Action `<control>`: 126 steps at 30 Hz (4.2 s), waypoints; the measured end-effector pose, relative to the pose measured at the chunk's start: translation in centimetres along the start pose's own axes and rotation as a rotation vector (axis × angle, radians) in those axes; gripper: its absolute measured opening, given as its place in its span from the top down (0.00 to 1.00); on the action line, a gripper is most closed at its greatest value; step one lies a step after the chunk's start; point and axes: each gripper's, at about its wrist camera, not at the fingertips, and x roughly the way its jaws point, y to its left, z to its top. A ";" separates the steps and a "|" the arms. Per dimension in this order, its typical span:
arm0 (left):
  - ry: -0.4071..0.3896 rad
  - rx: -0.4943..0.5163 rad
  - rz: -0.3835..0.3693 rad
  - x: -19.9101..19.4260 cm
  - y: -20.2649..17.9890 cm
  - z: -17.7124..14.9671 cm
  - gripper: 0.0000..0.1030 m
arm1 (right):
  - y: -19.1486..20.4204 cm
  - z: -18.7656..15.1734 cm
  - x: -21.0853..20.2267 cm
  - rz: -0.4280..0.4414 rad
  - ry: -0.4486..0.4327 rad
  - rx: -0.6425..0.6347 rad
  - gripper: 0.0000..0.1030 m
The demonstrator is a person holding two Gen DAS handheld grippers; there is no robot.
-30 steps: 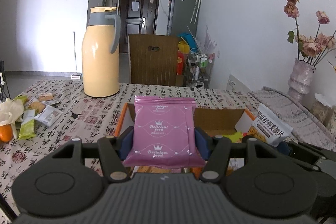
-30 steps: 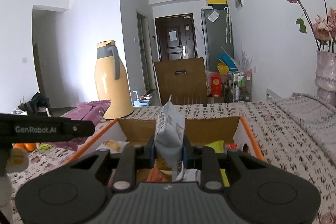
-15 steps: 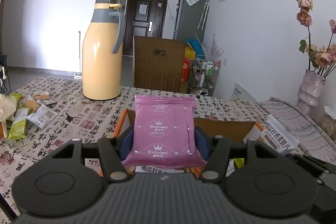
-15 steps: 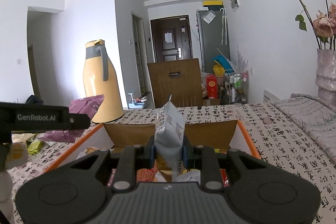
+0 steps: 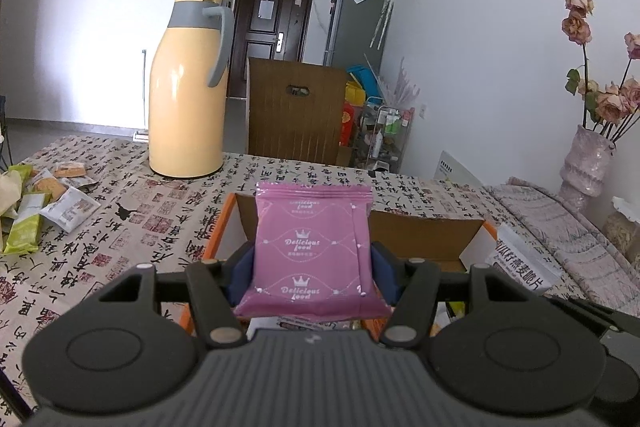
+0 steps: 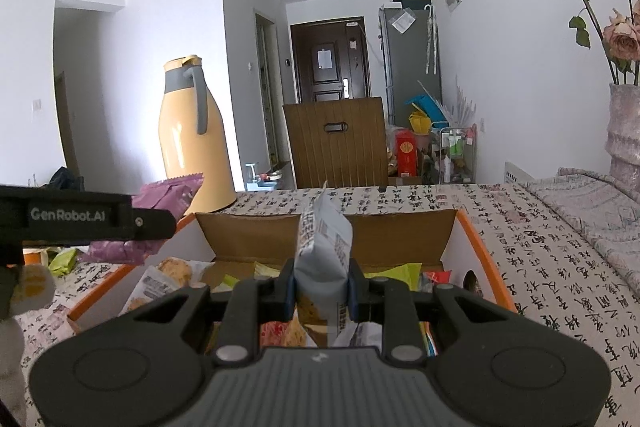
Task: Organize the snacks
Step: 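Carry both packets into the cardboard box and open both tools, then withdraw both tools from the box toward the cracker packets on the table, then grasp a white cracker packet with the right tool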
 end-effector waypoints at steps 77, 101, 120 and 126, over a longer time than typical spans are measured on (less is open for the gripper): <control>0.072 0.009 0.097 -9.5 4.3 -7.9 0.00 | -1.0 -6.3 -11.4 -0.087 0.116 -0.013 0.00; 0.109 -0.029 0.092 -7.4 5.6 -10.2 0.00 | -1.1 -7.2 -9.8 -0.075 0.150 0.003 0.00; 0.105 -0.046 0.077 -7.6 5.9 -10.3 0.00 | -0.3 -6.3 -7.0 -0.130 0.218 -0.066 0.00; 0.112 -0.050 0.074 -7.6 5.9 -10.3 0.00 | -0.8 -6.7 -5.2 -0.177 0.291 -0.033 0.00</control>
